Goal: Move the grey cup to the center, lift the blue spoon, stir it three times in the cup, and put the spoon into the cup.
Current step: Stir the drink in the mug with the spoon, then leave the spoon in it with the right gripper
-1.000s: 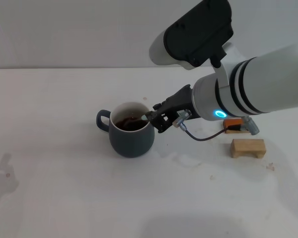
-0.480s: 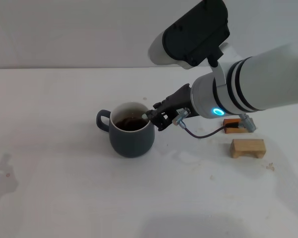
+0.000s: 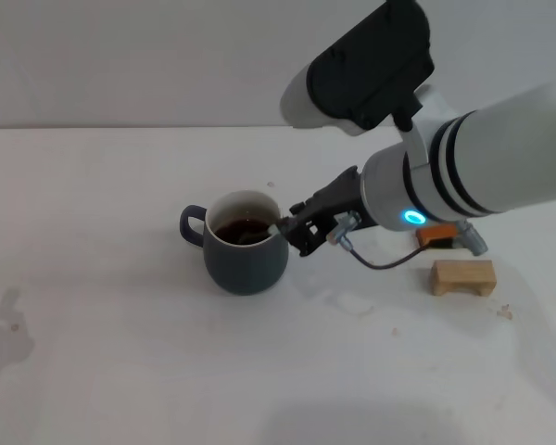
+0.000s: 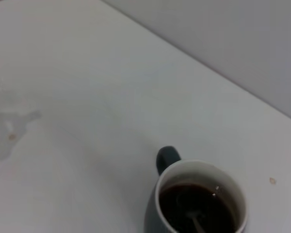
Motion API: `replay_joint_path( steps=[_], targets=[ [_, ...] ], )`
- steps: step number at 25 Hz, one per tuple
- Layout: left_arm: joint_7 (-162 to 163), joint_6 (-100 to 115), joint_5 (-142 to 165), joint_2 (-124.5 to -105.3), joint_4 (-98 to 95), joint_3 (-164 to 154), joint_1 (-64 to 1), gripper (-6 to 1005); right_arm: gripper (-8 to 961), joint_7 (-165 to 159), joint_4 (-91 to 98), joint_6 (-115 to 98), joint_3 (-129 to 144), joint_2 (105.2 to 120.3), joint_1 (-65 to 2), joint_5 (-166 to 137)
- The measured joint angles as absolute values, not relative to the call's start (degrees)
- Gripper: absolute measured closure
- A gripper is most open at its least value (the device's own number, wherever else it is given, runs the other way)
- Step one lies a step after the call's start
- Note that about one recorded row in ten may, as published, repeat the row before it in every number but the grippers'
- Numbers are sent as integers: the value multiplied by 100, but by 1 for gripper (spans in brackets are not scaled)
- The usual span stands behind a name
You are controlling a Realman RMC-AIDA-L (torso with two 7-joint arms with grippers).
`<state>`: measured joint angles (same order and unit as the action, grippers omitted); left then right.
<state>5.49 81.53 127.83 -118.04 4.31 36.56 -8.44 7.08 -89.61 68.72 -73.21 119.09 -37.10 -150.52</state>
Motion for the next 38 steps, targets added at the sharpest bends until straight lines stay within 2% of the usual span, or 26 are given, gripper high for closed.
replay_joint_path(
  steps=[20,38],
  targets=[
    [554,8183,12799,-11809,431,3639,-844,1001,797,839,-8235,6175,-7228,11904,-4064,-14906],
    [554,8142,12797,-11813,431,3629,-869,1001,797,897,-8740,6540,-7330,11907,-3726,-14920]
  ],
)
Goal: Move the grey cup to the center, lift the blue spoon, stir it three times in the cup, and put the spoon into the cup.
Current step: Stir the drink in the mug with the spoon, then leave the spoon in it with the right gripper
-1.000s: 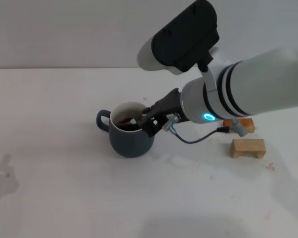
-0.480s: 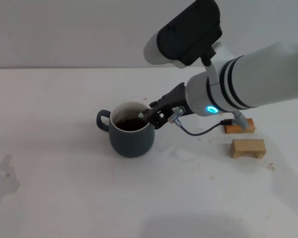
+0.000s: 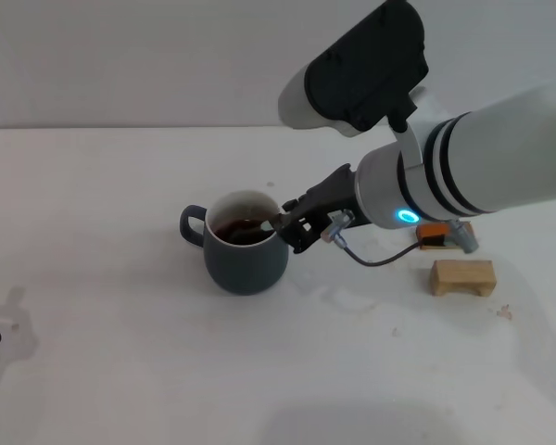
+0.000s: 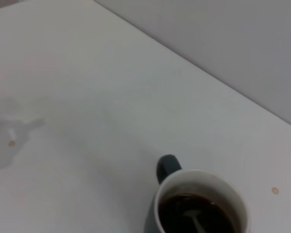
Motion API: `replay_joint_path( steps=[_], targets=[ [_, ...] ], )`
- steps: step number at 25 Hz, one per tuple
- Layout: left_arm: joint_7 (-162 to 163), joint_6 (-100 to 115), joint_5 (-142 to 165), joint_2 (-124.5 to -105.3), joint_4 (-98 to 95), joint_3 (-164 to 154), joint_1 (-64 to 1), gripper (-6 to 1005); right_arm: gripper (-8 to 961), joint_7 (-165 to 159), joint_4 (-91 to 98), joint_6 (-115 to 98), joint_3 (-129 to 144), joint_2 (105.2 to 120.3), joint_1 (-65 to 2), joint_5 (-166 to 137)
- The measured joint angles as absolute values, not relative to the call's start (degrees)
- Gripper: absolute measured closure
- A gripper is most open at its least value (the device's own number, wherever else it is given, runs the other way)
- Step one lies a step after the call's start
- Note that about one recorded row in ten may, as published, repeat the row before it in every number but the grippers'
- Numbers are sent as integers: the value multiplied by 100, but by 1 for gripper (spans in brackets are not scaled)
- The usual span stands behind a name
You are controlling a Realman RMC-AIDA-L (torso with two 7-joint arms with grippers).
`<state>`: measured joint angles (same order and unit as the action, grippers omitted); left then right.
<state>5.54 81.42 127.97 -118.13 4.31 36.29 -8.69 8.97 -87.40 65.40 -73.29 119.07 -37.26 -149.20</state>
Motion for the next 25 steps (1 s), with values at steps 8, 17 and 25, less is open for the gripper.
replay_joint_path(
  steps=[8,17,25],
  targets=[
    [554,8149,12797,-11813,449,3642,-891,1001,795,896,-8541,6325,-7154,11926,-3931,-14807],
    [554,8182,12797,-11812,470,3657,-852,1001,796,1000,-8081,6093,-7211,11906,-4198,-14776],
    [554,8175,12797,-11812,471,3635,-861,1001,796,1043,-8085,6107,-7365,11900,-4107,-14857]
  ],
)
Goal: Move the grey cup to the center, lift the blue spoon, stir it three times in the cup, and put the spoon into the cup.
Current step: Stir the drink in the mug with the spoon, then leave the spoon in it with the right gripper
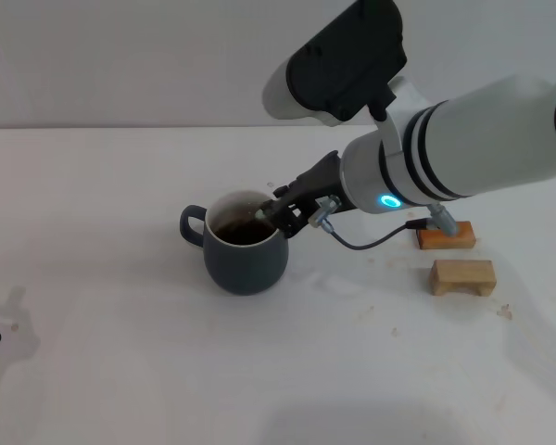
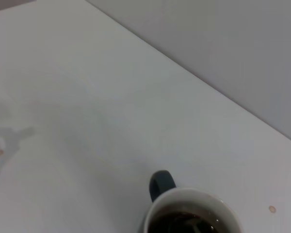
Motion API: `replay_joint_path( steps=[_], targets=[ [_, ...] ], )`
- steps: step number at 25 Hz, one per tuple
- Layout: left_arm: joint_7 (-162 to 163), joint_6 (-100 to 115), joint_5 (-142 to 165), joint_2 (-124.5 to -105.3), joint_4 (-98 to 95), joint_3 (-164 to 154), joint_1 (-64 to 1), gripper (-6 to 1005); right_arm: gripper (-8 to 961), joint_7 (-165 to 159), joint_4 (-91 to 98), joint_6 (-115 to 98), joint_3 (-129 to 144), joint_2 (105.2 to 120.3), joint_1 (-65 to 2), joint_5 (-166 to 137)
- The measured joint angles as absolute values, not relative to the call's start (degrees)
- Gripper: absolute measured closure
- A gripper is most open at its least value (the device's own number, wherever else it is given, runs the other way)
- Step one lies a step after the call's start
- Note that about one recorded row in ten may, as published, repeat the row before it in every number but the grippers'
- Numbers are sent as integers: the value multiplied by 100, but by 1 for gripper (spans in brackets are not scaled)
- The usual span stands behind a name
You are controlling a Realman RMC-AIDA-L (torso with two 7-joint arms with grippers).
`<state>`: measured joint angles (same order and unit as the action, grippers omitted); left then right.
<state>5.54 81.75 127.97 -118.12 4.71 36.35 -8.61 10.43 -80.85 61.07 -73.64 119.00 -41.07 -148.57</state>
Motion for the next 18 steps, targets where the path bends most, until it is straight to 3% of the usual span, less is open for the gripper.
replay_joint_path(
  steps=[18],
  targets=[
    [554,8181,12816,-11812,478,3540,-858,1001,796,995,-8651,6257,-7019,11941,-3724,-14837]
  ],
)
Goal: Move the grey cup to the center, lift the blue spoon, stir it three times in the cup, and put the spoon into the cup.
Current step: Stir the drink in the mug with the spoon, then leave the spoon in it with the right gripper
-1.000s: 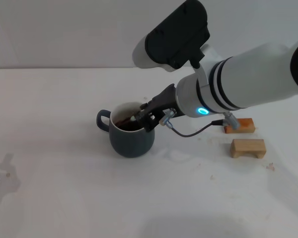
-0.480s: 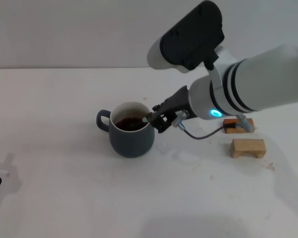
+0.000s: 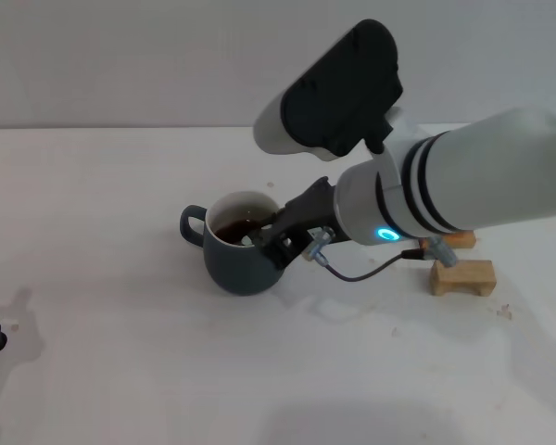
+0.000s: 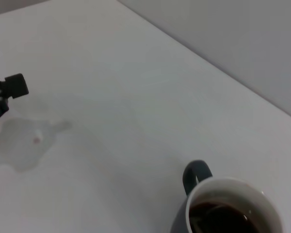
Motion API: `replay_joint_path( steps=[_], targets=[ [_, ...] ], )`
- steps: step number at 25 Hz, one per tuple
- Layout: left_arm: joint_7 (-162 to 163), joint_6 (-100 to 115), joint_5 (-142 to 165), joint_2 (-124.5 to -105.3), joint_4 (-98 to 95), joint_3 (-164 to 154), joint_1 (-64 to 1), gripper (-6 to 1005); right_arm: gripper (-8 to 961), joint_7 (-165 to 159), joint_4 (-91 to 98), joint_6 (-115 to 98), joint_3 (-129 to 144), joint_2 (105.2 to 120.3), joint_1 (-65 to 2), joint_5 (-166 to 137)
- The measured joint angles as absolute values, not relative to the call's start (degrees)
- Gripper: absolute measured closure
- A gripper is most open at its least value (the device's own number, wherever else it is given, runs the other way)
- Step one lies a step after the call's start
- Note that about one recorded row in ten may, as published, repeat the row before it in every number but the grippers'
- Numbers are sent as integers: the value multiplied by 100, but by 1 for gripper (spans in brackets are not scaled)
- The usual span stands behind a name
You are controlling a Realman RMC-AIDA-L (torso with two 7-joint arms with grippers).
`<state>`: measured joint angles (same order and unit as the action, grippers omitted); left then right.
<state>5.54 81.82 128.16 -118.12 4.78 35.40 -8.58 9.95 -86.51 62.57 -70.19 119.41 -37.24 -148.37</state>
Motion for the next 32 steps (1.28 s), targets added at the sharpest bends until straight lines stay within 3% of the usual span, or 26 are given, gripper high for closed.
replay_joint_path(
  steps=[10,21,32],
  targets=[
    [554,8210,12814,-11812,492,3542,-834,1001,795,990,-7954,5648,-7027,11932,-4079,-14782],
    [554,8219,12814,-11817,481,3542,-832,1001,795,1049,-7947,5402,-7206,11910,-3925,-14778],
    [562,8227,12812,-11812,492,3569,-811,1001,672,1055,-8394,5425,-7219,11903,-3575,-14862]
  ],
)
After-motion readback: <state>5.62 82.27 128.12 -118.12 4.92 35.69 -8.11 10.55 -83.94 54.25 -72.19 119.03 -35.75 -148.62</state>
